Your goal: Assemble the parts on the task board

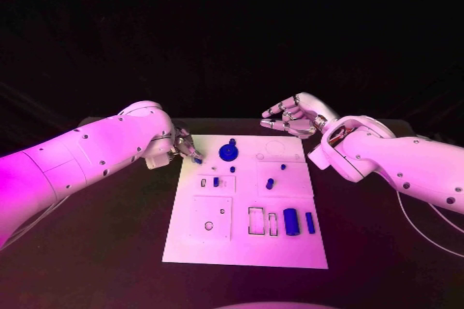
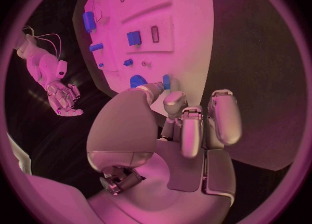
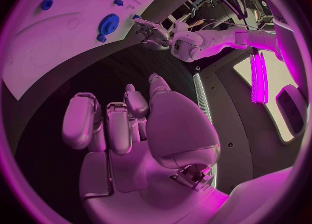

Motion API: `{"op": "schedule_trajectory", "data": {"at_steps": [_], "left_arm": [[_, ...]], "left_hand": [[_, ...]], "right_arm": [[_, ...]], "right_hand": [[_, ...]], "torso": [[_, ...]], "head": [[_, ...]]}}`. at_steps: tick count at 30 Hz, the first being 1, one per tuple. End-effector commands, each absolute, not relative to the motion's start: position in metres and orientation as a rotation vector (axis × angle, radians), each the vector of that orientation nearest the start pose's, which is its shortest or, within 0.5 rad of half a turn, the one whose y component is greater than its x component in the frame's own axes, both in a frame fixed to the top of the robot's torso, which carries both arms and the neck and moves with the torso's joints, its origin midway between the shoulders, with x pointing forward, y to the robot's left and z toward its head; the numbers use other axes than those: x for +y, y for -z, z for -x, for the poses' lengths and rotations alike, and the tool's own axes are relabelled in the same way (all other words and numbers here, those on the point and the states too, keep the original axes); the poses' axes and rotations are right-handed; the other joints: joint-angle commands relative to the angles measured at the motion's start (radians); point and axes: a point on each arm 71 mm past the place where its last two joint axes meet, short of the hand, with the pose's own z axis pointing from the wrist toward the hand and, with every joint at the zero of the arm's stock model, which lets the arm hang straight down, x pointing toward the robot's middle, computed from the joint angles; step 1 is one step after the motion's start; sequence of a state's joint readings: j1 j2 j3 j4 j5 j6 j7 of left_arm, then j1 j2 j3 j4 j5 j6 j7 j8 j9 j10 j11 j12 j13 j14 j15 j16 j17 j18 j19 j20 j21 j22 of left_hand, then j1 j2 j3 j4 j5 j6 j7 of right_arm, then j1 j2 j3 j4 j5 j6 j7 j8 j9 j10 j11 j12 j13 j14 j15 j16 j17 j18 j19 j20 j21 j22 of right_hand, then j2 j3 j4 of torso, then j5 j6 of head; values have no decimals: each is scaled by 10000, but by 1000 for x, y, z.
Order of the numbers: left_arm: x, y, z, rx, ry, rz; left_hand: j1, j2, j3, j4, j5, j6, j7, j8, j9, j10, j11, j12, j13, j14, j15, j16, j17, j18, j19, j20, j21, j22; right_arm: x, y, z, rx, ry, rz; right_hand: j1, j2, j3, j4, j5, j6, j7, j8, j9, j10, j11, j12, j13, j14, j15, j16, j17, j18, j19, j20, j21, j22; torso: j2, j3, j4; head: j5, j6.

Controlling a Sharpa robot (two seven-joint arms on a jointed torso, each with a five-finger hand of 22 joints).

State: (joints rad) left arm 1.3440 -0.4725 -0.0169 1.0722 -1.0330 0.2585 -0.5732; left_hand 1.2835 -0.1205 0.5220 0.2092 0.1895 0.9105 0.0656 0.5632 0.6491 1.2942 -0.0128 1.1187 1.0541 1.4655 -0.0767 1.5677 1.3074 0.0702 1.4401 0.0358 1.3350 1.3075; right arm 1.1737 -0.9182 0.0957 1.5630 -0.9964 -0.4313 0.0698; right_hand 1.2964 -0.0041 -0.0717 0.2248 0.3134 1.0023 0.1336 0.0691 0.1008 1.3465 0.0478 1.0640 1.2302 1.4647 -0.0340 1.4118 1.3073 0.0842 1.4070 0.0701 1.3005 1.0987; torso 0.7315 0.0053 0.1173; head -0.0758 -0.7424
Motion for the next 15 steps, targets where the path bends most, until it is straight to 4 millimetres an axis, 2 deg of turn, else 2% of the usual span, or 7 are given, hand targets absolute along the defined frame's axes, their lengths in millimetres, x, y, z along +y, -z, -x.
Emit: {"op": "schedule_trajectory", "data": {"at_steps": [1, 3, 9, 10, 12, 15], "left_arm": [[155, 167, -565, 22610, 4079, 2601], [157, 166, -560, 22587, 4366, 2749], [158, 163, -542, 22496, 4979, 2580], [159, 164, -538, 22466, 5083, 2501], [160, 167, -531, 22386, 5208, 2389], [162, 171, -522, 22200, 5319, 2155]], "left_hand": [[-99, -4, 1600, -1520, -26, -50, -20, 46, 6, 60, 3, 21, 1, 1053, 50, 31, 2634, -48, 28, 30, 39, 360], [-138, -17, 1636, -1540, -24, -48, -23, 65, 14, -1, 1, -87, -124, 1053, 47, 31, 2634, -36, 6, 28, -4, 321], [-192, -94, 1716, -1631, -29, -44, -36, 112, 32, 14, -13, -103, -145, 1053, 40, 31, 2634, -44, 24, 21, 22, 354], [-197, -127, 1739, -1669, -32, -40, -39, 126, 36, 29, -16, -94, -138, 1053, 37, 31, 2634, -47, 30, 19, 31, 366], [-200, -167, 1764, -1711, -35, -32, -41, 142, 39, 51, -20, -80, -125, 1053, 35, 31, 2634, -54, 44, 16, 54, 392], [-203, -199, 1784, -1745, -37, -19, -44, 156, 42, 83, -25, -51, -98, 1053, 32, 31, 2634, -70, 77, 14, 112, 449]], "right_arm": [[-232, 136, -491, 14947, -9617, -2933], [-233, 136, -491, 14941, -9600, -2941], [-234, 136, -491, 14924, -9570, -2958], [-235, 136, -491, 14920, -9562, -2962], [-235, 136, -491, 14916, -9550, -2969], [-236, 135, -491, 14909, -9530, -2978]], "right_hand": [[92, 9, -9, -43, 35, 47, 1, 4, 14, -76, -19, -2, -11, 635, 23, -68, 729, 63, -26, -5, -41, 0], [90, 15, -15, -38, 52, 47, 2, 4, 15, -78, -18, -5, -14, 634, 23, -70, 727, 62, -25, -5, -40, 2], [84, 23, -26, -28, 77, 46, 3, 4, 15, -79, -17, -4, -14, 635, 24, -71, 728, 62, -25, -6, -41, 1], [83, 27, -31, -24, 88, 46, 3, 3, 15, -78, -17, -3, -14, 635, 24, -70, 730, 62, -24, -5, -41, 2], [105, 31, -37, -33, 114, 45, 2, 3, 16, -78, -18, 1, -13, 635, 23, -72, 730, 62, -24, -5, -42, 2], [109, 31, -38, -35, 117, 44, 2, 2, 16, -79, -18, -1, -15, 635, 23, -73, 729, 62, -24, -5, -43, 1]], "torso": [[-4, 4, 20], [-8, 8, 26], [-25, 20, 69], [-30, 20, 89], [-31, 20, 87], [-47, 20, 95]], "head": [[-9, 17], [1, 45], [-3, 13], [-51, -1], [-111, -8], [-70, -33]]}}
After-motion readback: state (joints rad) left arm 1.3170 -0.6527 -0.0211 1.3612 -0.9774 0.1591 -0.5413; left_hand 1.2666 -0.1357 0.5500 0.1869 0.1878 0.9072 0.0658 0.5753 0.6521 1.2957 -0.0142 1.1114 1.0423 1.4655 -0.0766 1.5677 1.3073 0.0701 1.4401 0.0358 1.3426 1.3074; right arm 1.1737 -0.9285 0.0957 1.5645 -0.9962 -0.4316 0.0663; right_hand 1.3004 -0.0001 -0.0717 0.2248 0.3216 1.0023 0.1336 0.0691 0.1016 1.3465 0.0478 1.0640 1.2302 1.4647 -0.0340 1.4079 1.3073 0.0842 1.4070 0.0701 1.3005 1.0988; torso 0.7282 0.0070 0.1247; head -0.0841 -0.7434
